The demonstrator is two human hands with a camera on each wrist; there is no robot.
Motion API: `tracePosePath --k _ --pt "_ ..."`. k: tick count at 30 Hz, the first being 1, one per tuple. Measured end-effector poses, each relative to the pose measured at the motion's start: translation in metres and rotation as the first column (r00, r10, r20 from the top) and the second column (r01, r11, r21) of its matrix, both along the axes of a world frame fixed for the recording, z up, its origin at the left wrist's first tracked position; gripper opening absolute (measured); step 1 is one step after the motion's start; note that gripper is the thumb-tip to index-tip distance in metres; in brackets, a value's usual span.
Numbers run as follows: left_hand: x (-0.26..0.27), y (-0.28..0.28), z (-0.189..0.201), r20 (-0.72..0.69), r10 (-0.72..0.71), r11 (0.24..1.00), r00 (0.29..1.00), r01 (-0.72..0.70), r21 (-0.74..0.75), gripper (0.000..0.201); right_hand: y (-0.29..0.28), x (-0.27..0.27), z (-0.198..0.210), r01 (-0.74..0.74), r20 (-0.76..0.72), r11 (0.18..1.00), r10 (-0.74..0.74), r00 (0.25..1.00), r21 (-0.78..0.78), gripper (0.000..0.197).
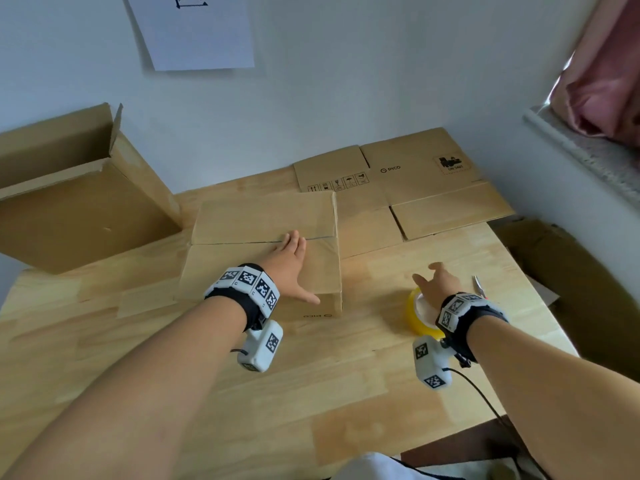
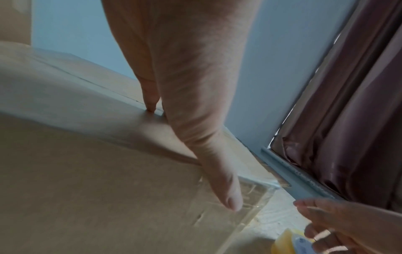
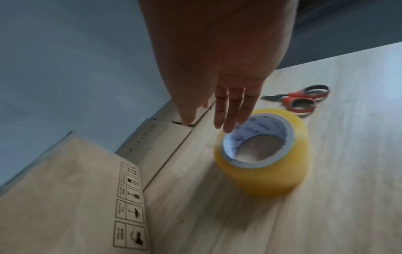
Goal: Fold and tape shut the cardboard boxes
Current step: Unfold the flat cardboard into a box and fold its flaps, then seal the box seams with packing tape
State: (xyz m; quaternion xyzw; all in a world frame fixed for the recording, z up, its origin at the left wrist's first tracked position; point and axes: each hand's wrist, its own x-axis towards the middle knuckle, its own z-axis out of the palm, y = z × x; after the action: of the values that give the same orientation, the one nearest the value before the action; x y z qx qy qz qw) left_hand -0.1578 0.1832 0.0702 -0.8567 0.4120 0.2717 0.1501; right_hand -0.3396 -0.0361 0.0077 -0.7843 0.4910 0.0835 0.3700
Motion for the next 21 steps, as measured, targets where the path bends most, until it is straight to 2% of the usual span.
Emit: tracePosePath --k 4,6,10,12,14,17,19,21 --pt "-0.001 0.001 -0.002 0.019 0.001 1.000 1.000 -0.001 0.006 0.131 0.009 -0.012 -0.021 -0.182 -0.105 0.981 0.189 0.976 0.074 0.086" --pt "-0.001 0.001 -0.002 0.022 0.004 1.000 1.000 -0.004 0.006 0.131 0.016 -0.012 -0.032 -0.226 -0.172 0.969 0.241 0.955 0.102 0.097" --pt "0.000 0.001 -0.003 0.025 0.013 1.000 1.000 -0.013 0.014 0.132 0.018 -0.015 -0.044 -0.214 -0.231 0.974 0.226 0.946 0.078 0.086" --pt "0.001 0.000 -0.003 0.022 0.013 1.000 1.000 -0.013 0.014 0.132 0.018 -0.016 -0.038 -0.229 -0.227 0.972 0.234 0.945 0.050 0.080" --pt "0.001 0.000 -0.003 0.021 0.010 1.000 1.000 -0.011 0.007 0.132 0.017 -0.014 -0.026 -0.182 -0.150 0.983 0.180 0.972 0.005 0.072" --pt "0.001 0.000 -0.002 0.030 0.004 1.000 1.000 -0.004 -0.003 0.132 0.013 -0.010 -0.002 0.002 0.068 1.000 -0.001 0.998 -0.016 0.062" --pt "0.002 0.001 -0.002 0.040 -0.005 1.000 0.999 0.005 -0.004 0.132 0.009 -0.002 0.014 0.144 0.203 0.988 -0.152 0.967 0.058 0.056" --pt "0.002 0.002 0.000 0.047 -0.010 1.000 0.999 0.010 -0.003 0.132 0.010 0.012 0.030 0.217 0.316 0.969 -0.243 0.917 0.118 0.048"
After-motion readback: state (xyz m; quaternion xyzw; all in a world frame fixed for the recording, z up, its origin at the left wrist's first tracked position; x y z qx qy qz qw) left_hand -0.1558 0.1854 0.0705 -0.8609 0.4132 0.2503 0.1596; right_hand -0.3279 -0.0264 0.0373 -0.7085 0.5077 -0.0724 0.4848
